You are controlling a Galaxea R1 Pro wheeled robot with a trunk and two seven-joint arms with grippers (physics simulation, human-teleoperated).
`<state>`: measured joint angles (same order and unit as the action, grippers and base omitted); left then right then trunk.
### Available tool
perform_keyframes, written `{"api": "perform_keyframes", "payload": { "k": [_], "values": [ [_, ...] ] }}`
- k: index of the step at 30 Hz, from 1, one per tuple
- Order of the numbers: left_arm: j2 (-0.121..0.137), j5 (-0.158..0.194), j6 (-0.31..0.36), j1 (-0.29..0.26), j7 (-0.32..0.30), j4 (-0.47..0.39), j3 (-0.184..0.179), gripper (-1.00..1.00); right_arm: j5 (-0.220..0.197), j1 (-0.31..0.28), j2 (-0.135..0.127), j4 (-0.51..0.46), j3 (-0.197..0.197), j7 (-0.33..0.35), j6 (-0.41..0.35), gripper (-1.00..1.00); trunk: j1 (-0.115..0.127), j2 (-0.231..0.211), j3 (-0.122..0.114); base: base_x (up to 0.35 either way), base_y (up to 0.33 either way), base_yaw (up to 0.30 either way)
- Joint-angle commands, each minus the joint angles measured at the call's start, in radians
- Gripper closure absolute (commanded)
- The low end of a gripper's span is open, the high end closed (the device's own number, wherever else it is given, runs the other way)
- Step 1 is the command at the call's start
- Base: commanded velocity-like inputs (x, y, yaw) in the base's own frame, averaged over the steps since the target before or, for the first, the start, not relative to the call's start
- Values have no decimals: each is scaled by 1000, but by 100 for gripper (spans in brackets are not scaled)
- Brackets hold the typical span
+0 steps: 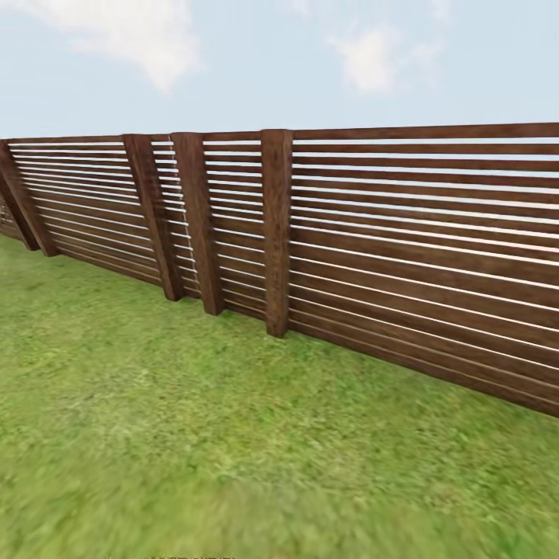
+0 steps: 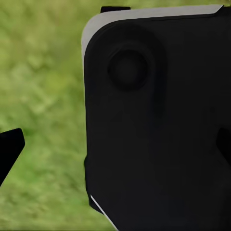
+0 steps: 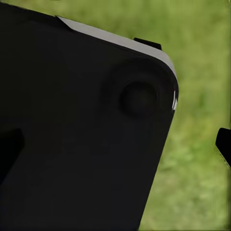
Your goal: Take the three Easter eggs out of the wicker basket on the lawn in the garden, then place them on the lawn next to a single tree (choose any tree) so that all three eggs are next to the same tree and none are left in the basket.
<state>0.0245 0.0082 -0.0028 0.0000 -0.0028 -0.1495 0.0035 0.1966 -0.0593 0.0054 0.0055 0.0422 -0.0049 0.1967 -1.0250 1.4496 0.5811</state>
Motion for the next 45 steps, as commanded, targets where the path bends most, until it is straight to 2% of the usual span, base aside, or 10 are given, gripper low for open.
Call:
{"api": "perform_keyframes", "payload": {
  "k": [1,45],
  "values": [
    [0,1,0,0,0,-1,0,-100,2,0,0,1,4,-1,3,-100,0,0,1,10,0,291],
    [0,1,0,0,1,-1,1,-100,1,0,-1,-2,4,-3,3,-100,0,0,1,0,0,293]
  ]
}}
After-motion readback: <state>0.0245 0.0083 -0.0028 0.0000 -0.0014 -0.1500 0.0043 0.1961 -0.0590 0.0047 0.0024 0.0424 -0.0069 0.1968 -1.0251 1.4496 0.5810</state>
